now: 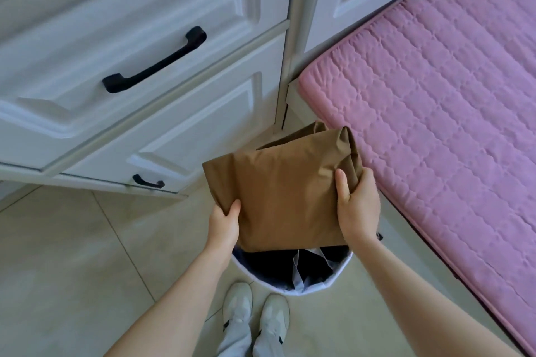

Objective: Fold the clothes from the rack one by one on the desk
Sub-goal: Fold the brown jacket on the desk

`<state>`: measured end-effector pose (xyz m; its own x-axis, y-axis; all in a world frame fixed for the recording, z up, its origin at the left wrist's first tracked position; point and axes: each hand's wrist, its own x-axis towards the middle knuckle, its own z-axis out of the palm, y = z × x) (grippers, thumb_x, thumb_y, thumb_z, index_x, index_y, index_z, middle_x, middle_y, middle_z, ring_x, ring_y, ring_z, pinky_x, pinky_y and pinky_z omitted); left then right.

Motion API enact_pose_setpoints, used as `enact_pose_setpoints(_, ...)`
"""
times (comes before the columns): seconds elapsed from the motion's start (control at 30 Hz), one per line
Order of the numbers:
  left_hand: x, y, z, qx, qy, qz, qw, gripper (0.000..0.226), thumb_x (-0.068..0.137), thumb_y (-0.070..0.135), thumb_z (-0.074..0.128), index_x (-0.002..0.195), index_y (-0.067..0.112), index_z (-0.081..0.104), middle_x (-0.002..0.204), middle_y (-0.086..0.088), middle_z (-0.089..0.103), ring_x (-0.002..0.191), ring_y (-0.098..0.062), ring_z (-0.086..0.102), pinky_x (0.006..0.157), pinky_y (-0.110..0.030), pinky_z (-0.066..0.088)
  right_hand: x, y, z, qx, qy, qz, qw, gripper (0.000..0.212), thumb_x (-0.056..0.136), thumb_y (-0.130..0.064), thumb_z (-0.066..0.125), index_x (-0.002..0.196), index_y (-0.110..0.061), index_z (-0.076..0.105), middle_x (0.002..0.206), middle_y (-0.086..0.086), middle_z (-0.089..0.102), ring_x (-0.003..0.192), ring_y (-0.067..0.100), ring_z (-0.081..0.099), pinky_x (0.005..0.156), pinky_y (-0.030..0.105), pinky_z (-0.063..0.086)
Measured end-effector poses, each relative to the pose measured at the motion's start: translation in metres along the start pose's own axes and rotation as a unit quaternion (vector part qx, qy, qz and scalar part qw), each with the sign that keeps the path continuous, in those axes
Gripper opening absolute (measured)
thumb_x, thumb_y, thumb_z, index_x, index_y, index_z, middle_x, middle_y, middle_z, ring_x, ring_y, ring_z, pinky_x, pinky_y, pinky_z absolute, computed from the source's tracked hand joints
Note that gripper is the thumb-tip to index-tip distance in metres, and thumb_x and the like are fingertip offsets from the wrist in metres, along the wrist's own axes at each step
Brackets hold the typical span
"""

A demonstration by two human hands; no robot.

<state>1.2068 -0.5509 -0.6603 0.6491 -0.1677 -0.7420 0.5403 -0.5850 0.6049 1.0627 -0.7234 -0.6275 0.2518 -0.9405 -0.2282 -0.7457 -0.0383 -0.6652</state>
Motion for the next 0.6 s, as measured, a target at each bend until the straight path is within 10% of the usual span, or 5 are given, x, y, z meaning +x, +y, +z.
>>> enact_pose_setpoints(0.6,0.072,-0.055,0.062,0.271,0.048,-0.117,0.954,0.034,0.100,0.011,0.041,0.129,-0.007,0.043,0.133,-0.026,0.052,0.123,-0.041,0.049,0.097,-0.039,0.039,0.033,0.113,0.103,-0.238,-0.204,0.106,0.944,0.041,0.104,-0.034,0.029,0.121,-0.003,0.050,0.124,0.019,0.056,0.116,0.035,0.053,0.098,0.041,0.043)
